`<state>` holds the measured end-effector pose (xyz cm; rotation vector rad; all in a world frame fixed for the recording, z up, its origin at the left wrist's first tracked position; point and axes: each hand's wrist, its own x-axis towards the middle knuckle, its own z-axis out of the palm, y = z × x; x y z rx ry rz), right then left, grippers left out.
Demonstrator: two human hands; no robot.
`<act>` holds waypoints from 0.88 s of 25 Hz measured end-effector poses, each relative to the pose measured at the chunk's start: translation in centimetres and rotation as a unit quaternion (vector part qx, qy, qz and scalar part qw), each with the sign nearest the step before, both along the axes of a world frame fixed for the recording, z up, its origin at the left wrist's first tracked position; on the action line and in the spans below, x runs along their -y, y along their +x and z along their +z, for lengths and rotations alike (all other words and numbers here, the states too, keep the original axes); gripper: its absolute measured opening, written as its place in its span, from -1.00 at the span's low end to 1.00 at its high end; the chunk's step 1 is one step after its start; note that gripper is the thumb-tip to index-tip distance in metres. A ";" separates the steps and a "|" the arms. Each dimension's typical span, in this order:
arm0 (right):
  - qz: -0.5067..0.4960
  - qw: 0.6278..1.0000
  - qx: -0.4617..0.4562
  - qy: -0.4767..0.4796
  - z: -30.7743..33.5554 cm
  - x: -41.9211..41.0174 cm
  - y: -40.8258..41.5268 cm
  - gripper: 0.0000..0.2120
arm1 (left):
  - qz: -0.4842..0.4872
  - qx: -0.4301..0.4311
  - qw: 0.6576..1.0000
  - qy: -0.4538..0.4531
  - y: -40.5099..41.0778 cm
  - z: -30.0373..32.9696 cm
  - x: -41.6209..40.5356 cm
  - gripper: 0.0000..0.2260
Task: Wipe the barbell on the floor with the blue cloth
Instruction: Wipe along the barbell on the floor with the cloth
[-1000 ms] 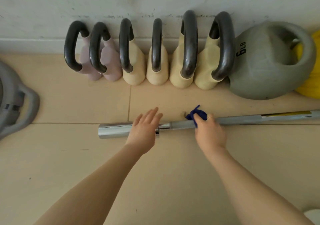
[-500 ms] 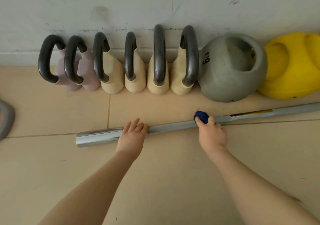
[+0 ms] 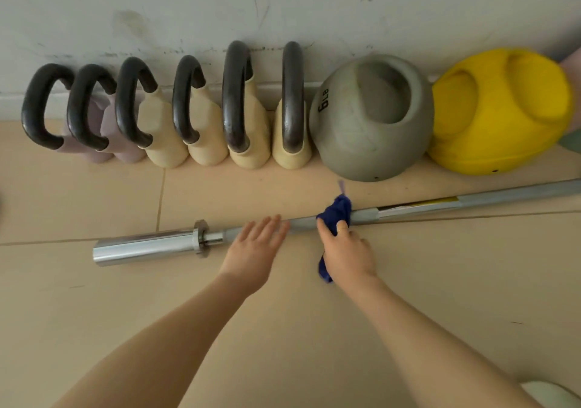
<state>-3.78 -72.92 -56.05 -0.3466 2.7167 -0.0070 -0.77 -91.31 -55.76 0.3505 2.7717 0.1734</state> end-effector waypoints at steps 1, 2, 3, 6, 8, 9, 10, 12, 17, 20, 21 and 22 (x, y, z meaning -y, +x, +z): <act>0.036 0.999 -0.002 -0.002 -0.3 -0.8 0.1 -0.38 | -0.030 -0.004 0.999 0.016 -0.3 -0.3 -2.0 -0.34; 0.052 0.999 -0.013 0.002 -0.4 -2.2 -0.4 -0.37 | -0.050 -0.004 0.999 0.023 -0.6 -0.5 -3.7 -0.35; 0.048 0.998 -0.026 0.023 -0.4 -4.0 -1.2 -0.36 | -0.053 0.000 0.998 0.024 -0.8 -0.6 -5.1 -0.36; -0.060 0.991 -0.054 0.103 0.3 -9.2 -3.1 -0.38 | -0.013 0.042 0.999 0.010 -1.3 -0.4 -7.2 -0.37; -0.074 0.991 -0.035 0.109 0.9 -10.3 -3.4 -0.44 | 0.015 0.075 0.997 -0.006 -1.5 0.4 -8.0 -0.41; -0.045 0.995 -0.014 0.087 1.2 -10.1 -3.3 -0.48 | 0.031 0.087 0.996 -0.011 -1.5 1.0 -8.6 -0.42; 0.000 0.998 0.019 0.061 1.3 -9.8 -3.0 -0.49 | 0.051 0.099 0.994 -0.012 -1.6 1.4 -9.1 -0.42; 0.122 0.986 0.104 0.034 1.5 -9.0 -2.5 -0.47 | 0.099 0.121 0.988 -0.003 -1.6 1.9 -10.2 -0.39; 0.281 0.953 0.074 0.090 2.8 -14.5 -6.6 -0.55 | 0.178 0.131 0.975 -0.030 -2.6 2.1 -12.3 -0.40; 0.216 0.976 0.011 -0.005 3.1 -21.2 -8.4 -0.52 | 0.195 0.058 0.979 -0.010 -4.4 1.8 -16.6 -0.47; 0.159 0.987 -0.016 -0.027 3.2 -23.3 -8.7 -0.49 | 0.181 0.044 0.983 0.007 -5.1 1.6 -18.6 -0.49; 0.099 0.994 -0.037 -0.034 3.2 -25.2 -8.9 -0.49 | 0.164 0.035 0.985 0.025 -5.9 1.5 -20.6 -0.51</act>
